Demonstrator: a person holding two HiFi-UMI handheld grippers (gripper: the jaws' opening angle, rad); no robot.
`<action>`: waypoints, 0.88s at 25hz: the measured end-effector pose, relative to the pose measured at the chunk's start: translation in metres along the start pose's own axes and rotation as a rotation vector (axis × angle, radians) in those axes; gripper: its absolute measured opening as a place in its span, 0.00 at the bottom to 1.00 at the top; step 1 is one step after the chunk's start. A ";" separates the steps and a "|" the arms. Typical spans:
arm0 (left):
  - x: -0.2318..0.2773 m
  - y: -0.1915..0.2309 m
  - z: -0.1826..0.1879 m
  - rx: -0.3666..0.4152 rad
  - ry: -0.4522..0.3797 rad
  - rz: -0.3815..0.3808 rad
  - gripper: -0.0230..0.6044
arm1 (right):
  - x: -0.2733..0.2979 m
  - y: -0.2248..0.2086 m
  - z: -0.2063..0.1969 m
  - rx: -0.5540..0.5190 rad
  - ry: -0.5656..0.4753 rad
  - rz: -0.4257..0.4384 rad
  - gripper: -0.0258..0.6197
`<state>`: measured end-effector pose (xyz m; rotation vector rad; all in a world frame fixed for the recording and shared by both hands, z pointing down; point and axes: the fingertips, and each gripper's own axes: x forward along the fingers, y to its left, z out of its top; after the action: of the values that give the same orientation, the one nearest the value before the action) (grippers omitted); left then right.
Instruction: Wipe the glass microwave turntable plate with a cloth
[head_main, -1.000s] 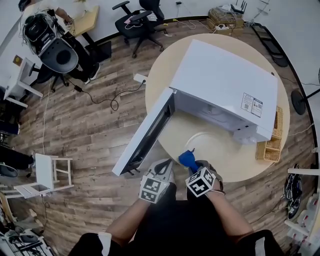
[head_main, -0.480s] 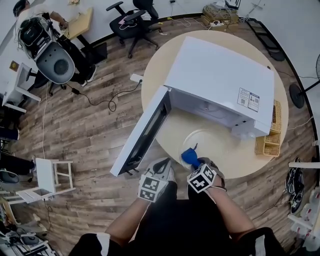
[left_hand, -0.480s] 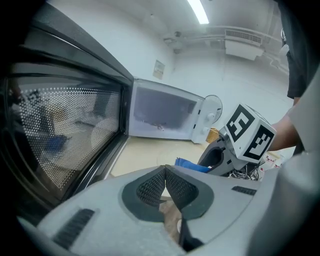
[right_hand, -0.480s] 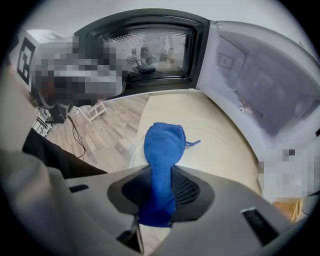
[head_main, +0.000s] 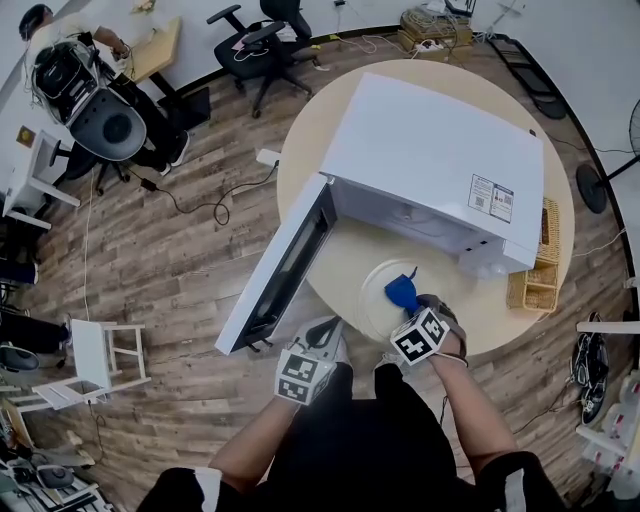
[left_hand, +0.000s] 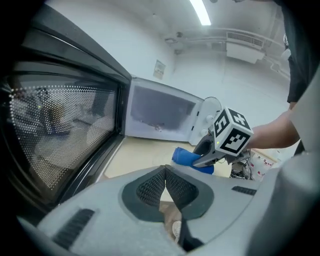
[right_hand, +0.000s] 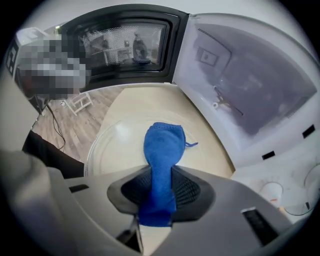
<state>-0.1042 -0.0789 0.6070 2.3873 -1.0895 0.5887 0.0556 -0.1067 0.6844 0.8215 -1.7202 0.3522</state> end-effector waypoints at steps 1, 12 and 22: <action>0.000 -0.001 0.003 -0.009 -0.009 -0.002 0.05 | 0.001 -0.006 -0.001 -0.002 0.003 -0.011 0.21; 0.003 -0.006 0.005 -0.003 -0.010 -0.018 0.05 | 0.004 -0.068 -0.015 0.026 0.040 -0.127 0.21; 0.012 -0.007 0.009 0.006 -0.006 -0.025 0.05 | -0.007 -0.082 -0.017 0.103 -0.010 -0.138 0.21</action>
<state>-0.0900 -0.0865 0.6043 2.4060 -1.0595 0.5779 0.1245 -0.1526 0.6691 1.0125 -1.6552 0.3454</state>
